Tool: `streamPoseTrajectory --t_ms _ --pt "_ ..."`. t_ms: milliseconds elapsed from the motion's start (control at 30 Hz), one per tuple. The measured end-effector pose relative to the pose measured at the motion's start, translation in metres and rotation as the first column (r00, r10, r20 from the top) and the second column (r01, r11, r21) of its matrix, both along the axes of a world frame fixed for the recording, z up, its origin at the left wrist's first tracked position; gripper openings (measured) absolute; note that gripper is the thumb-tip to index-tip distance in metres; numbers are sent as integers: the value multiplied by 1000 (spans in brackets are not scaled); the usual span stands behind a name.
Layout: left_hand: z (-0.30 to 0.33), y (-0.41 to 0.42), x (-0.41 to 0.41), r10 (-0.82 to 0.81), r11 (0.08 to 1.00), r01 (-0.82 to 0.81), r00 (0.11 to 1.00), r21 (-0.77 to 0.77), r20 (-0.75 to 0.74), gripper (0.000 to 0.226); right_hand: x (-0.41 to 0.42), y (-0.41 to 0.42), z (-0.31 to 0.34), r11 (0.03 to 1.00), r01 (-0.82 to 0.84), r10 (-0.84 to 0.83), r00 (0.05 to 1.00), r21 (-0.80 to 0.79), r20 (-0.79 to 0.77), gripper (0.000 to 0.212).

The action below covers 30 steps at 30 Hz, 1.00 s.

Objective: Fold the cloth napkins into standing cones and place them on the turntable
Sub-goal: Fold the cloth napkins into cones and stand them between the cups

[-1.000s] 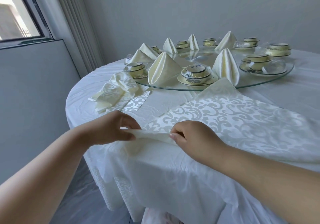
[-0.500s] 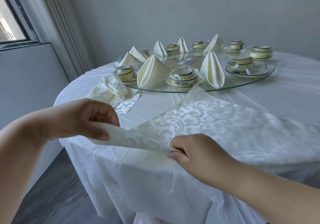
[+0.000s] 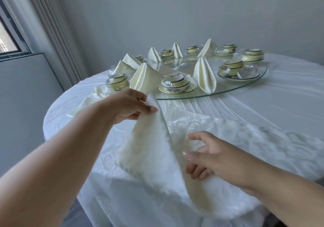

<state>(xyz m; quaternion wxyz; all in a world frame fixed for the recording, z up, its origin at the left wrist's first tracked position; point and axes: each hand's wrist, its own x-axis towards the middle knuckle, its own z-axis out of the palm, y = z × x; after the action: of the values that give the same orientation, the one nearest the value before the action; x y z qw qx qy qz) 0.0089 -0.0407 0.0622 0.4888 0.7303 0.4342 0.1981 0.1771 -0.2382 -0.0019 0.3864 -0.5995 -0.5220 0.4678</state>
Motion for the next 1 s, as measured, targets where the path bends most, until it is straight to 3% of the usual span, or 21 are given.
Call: streamPoseTrajectory --t_ms 100,233,467,733,800,867,933,1000 --pt "-20 23 42 103 991 -84 975 103 -196 25 11 7 -5 996 94 -93 994 11 -54 58" --pt "-38 34 76 168 976 -98 909 196 -382 37 22 22 -9 993 118 -119 986 20 117 51" --pt "-60 49 82 264 948 -166 889 272 -375 44 32 39 -13 995 40 -26 988 -91 152 28" --pt "-87 53 81 322 915 -217 900 340 -293 38 32 42 -11 990 -4 44 958 -140 285 21" --pt "-94 52 78 317 912 -229 919 340 -233 40 34 42 -5 993 -31 82 884 -116 460 20" --pt "-99 51 76 312 898 -220 929 380 -200 44 35 44 0 996 -81 29 717 42 696 21" --pt "-104 50 75 312 879 -209 932 428 -186 51 30 47 2 953 -215 -62 553 214 831 38" --pt "-105 48 75 317 868 -213 933 449 -170 55 22 53 2 901 -387 10 468 194 884 68"
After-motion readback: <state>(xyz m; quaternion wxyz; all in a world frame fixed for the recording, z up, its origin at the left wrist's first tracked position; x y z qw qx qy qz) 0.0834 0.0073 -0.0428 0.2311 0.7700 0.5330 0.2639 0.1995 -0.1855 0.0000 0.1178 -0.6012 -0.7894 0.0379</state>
